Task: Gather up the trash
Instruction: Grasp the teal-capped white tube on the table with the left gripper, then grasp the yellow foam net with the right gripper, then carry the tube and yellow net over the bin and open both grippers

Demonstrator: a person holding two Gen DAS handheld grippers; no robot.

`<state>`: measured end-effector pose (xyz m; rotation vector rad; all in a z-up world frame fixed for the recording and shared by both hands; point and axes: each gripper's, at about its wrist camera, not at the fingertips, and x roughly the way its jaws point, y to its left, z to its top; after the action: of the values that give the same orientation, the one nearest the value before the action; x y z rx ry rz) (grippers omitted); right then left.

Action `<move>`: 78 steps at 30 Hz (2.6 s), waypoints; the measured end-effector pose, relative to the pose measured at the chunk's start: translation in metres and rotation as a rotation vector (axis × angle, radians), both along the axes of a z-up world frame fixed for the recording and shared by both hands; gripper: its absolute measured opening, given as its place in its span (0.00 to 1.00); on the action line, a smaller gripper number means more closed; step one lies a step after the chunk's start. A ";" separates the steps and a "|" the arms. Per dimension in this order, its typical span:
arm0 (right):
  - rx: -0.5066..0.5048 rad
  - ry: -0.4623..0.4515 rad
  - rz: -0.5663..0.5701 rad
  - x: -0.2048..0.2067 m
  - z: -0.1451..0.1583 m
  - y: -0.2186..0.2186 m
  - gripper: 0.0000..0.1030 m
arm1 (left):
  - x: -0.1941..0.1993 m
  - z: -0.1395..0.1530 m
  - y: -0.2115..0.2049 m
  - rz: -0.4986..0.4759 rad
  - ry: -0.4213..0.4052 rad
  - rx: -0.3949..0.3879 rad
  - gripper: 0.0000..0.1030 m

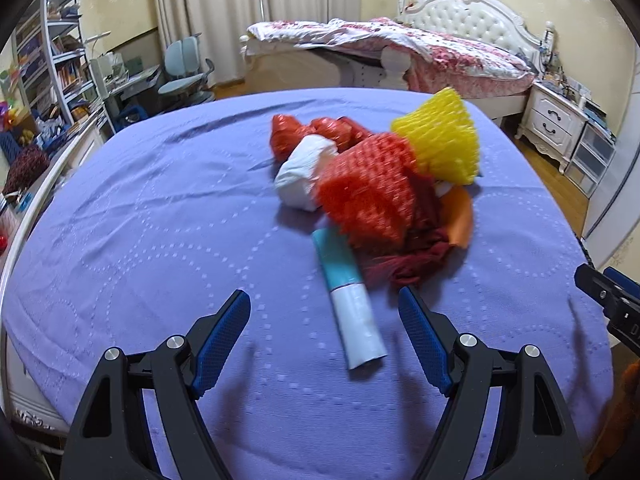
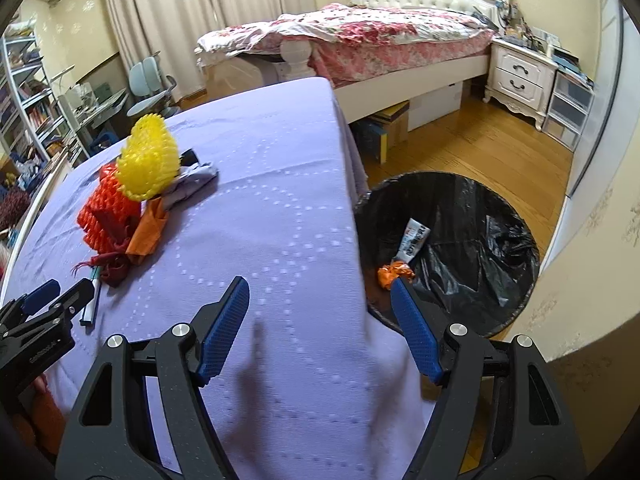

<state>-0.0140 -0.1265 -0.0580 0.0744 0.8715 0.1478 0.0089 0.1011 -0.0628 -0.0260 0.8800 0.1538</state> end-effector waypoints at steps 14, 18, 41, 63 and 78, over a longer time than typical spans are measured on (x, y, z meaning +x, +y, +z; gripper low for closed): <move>-0.022 0.007 0.054 0.006 -0.002 0.028 0.70 | -0.004 -0.011 0.019 -0.022 0.021 -0.008 0.21; -0.025 0.005 0.066 0.010 -0.001 0.034 0.70 | -0.007 -0.010 0.029 -0.020 0.011 -0.032 0.19; -0.006 -0.086 0.208 0.065 0.044 0.121 0.75 | 0.007 0.022 0.135 0.203 -0.090 0.031 0.18; 0.051 -0.096 0.248 0.068 0.047 0.130 0.31 | 0.008 0.017 0.132 0.193 -0.077 -0.001 0.18; 0.030 -0.119 0.088 0.034 0.047 0.045 0.31 | -0.003 0.038 0.069 0.068 -0.140 -0.019 0.18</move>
<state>0.0202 -0.0816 -0.0110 0.0552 0.7545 0.2454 0.0061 0.1701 -0.0243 -0.0838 0.7409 0.2042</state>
